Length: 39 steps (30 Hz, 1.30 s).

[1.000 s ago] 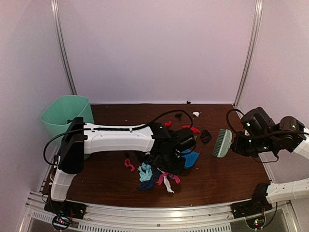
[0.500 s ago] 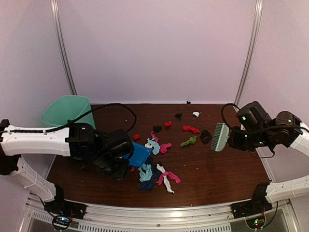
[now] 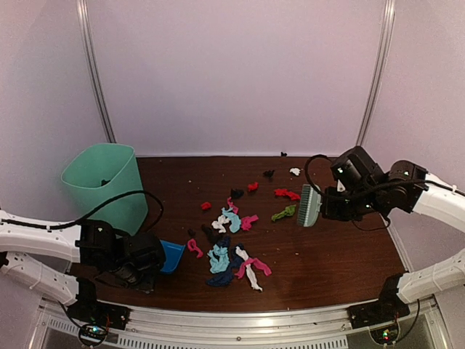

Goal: Sweep away the paper scraps from the table
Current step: Put down the dustpan at the center of the board.

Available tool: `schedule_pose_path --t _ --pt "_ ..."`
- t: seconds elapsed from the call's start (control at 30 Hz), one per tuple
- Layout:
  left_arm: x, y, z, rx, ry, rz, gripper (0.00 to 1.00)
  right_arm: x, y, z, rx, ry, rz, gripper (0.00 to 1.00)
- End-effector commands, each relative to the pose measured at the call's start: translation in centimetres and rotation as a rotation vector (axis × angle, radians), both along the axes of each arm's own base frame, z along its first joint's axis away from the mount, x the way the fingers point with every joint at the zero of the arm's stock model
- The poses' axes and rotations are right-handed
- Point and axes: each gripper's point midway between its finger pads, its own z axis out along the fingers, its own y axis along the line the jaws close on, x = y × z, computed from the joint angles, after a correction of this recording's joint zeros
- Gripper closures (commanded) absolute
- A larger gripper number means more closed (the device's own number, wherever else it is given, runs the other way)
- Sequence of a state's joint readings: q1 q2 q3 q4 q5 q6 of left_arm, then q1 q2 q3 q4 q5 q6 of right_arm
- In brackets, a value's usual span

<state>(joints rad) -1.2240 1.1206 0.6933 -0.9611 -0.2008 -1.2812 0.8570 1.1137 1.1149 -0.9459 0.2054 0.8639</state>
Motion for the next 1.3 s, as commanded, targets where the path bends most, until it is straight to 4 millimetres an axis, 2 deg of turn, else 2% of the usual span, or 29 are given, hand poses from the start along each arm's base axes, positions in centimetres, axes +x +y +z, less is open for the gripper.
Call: schedule_pose_path --t 0.0,0.1,0.3,0.4,0.57,0.73,0.8,0.87,1.0,1.13,1.27 --pt "0.6 -0.8 -1.2 -0.071 -0.004 0.006 0.73 0.8 1.1 1.4 0.052 -0.043 0.022 1.00" --pt "1.5 -1.0 -1.4 -0.089 -0.012 -0.009 0.73 0.6 0.9 1.1 0.051 -0.038 0.020 1.00" --pt "2.5 -0.7 -3.0 -0.100 0.015 -0.033 0.73 0.0 -0.2 1.1 0.047 -0.046 0.003 1.00" --pt "3.2 -1.2 -3.5 -0.097 0.017 -0.064 0.70 -0.5 -0.9 0.9 0.055 -0.051 -0.009 1.00" --pt "4.1 -1.6 -4.2 -0.088 0.022 -0.091 0.62 -1.0 -1.4 0.3 0.061 -0.045 -0.015 1.00" --pt "3.4 -1.8 -4.8 -0.084 0.080 -0.090 0.48 -1.1 -1.6 0.5 0.069 -0.059 -0.015 1.00" --pt "3.2 -1.9 -4.2 -0.098 0.088 -0.081 0.42 -1.1 -1.7 0.7 0.077 -0.068 -0.016 1.00" --pt "3.4 -2.4 -2.7 -0.131 0.072 -0.085 0.33 -1.1 -1.8 0.8 0.077 -0.072 -0.019 1.00" --pt "4.3 -3.4 2.0 -0.183 0.015 -0.093 0.18 -1.1 -2.0 1.0 0.078 -0.083 -0.017 1.00" --pt "5.3 -4.6 7.1 -0.232 -0.046 -0.140 0.15 -0.8 -1.6 2.1 0.098 -0.119 0.000 1.00" --pt "6.6 -6.2 12.2 -0.276 -0.129 -0.195 0.16 -0.3 -0.5 3.9 0.133 -0.171 0.046 1.00"
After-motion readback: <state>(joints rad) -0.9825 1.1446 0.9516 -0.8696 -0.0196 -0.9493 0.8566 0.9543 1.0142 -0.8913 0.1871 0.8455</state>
